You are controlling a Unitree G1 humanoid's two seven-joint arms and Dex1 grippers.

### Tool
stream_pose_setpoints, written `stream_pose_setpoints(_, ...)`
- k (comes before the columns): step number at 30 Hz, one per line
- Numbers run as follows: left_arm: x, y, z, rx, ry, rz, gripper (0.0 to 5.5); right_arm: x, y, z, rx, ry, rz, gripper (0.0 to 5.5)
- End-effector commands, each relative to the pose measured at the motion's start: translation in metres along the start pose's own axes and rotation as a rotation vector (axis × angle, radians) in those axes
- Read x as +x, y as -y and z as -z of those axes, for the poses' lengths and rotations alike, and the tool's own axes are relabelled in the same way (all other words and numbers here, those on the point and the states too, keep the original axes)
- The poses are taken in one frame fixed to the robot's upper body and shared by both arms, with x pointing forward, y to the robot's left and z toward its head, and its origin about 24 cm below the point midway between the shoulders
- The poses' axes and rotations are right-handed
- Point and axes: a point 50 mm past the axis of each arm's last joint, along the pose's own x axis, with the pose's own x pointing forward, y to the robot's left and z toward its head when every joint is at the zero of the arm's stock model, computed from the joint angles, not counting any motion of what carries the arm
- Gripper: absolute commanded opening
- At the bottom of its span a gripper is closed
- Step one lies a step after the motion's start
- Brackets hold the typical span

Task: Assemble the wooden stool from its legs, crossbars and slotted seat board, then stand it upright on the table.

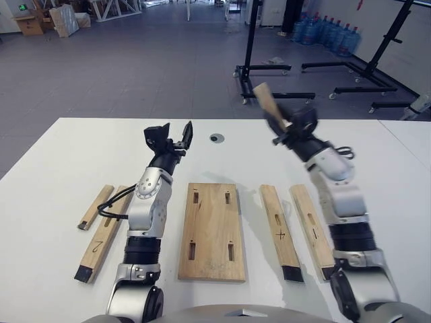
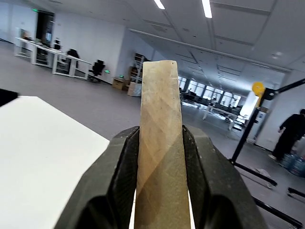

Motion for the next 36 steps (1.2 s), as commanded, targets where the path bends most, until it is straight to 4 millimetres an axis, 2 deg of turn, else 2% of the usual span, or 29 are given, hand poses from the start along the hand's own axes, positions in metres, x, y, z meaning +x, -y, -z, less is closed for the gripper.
stream_pose_setpoints(1,0.002,0.008,-0.01,-0.277,-0.045,0.224,3.67,0.006,-0.037,0.008,-0.024,0.034,-0.12,1.29)
stream_pose_setpoints(6,-0.014,0.028,-0.013,-0.457,-0.103,0.472,3.67,0.013,-0.046,0.002,0.06,0.079,-0.135,1.29)
stream_pose_setpoints(10,-0.016,0.025,-0.006,-0.452,-0.131,0.44,3.67,0.015,-0.051,-0.002,0.087,0.086,-0.163,1.29)
stream_pose_setpoints(14,-0.013,0.025,-0.001,-0.491,-0.143,0.425,3.67,0.011,-0.07,-0.003,0.087,0.072,-0.289,1.29)
stream_pose_setpoints(17,-0.012,0.023,0.003,-0.491,-0.155,0.4,3.67,0.009,-0.073,-0.004,0.085,0.063,-0.316,1.29)
stream_pose_setpoints(22,-0.011,0.026,-0.002,-0.517,-0.129,0.424,3.67,0.007,-0.074,0.001,0.097,0.026,-0.329,1.29)
stream_pose_setpoints(32,-0.011,0.027,0.003,-0.453,-0.164,0.42,2.07,0.006,-0.074,0.002,0.112,0.014,-0.326,1.29)
stream_pose_setpoints(36,-0.009,0.021,0.009,-0.452,-0.187,0.373,1.44,0.005,-0.074,0.002,0.119,0.006,-0.331,1.29)
